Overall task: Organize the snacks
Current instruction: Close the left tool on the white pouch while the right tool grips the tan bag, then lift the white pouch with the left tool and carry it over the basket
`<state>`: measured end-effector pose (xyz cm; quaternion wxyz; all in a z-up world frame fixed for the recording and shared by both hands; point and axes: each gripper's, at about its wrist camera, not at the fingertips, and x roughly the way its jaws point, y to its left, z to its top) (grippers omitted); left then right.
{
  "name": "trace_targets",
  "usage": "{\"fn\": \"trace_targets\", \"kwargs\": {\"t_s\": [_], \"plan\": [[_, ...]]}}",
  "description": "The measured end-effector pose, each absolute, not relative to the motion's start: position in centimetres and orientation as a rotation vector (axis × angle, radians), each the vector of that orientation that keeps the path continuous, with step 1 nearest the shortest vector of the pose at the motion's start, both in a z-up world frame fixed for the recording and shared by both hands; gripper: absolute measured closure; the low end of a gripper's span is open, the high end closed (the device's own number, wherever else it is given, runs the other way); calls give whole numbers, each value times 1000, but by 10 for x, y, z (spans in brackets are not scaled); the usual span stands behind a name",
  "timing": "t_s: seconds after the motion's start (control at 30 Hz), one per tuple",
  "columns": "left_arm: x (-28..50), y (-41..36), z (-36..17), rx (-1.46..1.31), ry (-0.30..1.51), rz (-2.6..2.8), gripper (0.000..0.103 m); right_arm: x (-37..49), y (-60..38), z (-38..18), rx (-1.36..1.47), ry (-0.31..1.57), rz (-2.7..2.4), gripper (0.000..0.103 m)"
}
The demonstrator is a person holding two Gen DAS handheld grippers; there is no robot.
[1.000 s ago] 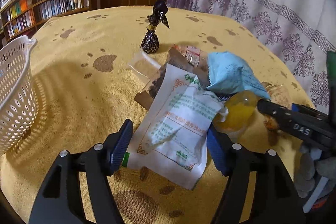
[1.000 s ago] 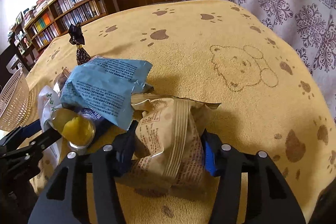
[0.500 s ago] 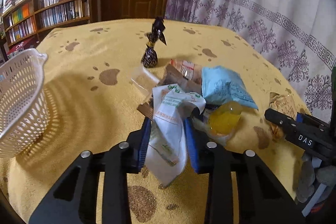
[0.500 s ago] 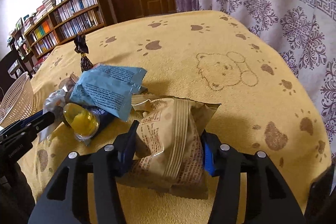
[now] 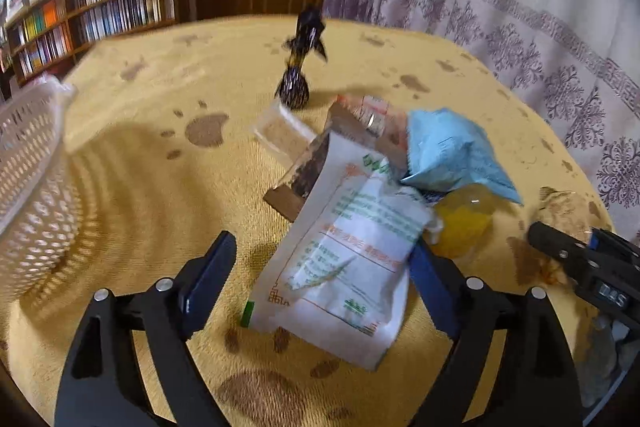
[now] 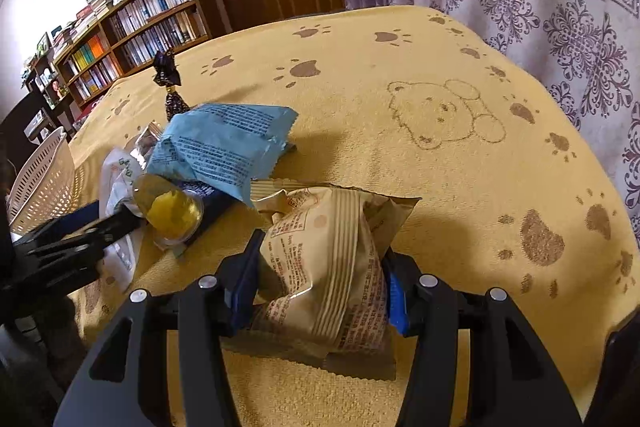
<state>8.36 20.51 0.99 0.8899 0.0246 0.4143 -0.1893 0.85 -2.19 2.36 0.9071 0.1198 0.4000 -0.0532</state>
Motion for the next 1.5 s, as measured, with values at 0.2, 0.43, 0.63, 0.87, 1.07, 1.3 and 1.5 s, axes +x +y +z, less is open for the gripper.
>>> {"fn": "trace_targets", "kwargs": {"t_s": [0.2, 0.43, 0.63, 0.87, 1.07, 1.3, 1.5], "plan": [[81, 204, 11, 34, 868, -433, 62, 6, -19, 24, 244, 821, -94, 50], [67, 214, 27, 18, 812, -394, 73, -2, -16, 34, 235, 796, -94, 50], [59, 232, 43, 17, 763, -342, 73, -4, -7, 40, 224, 784, -83, 50], [53, 246, 55, 22, 731, -306, 73, -5, 3, 45, 210, 778, -66, 50], [50, 256, 68, 17, 700, -294, 73, -5, 5, 47, 212, 775, -57, 50], [52, 271, 85, 9, 654, -255, 73, -5, 8, 48, 208, 774, -52, 50], [57, 294, 97, -9, 616, -189, 73, -5, 11, 49, 204, 773, -48, 50]]}}
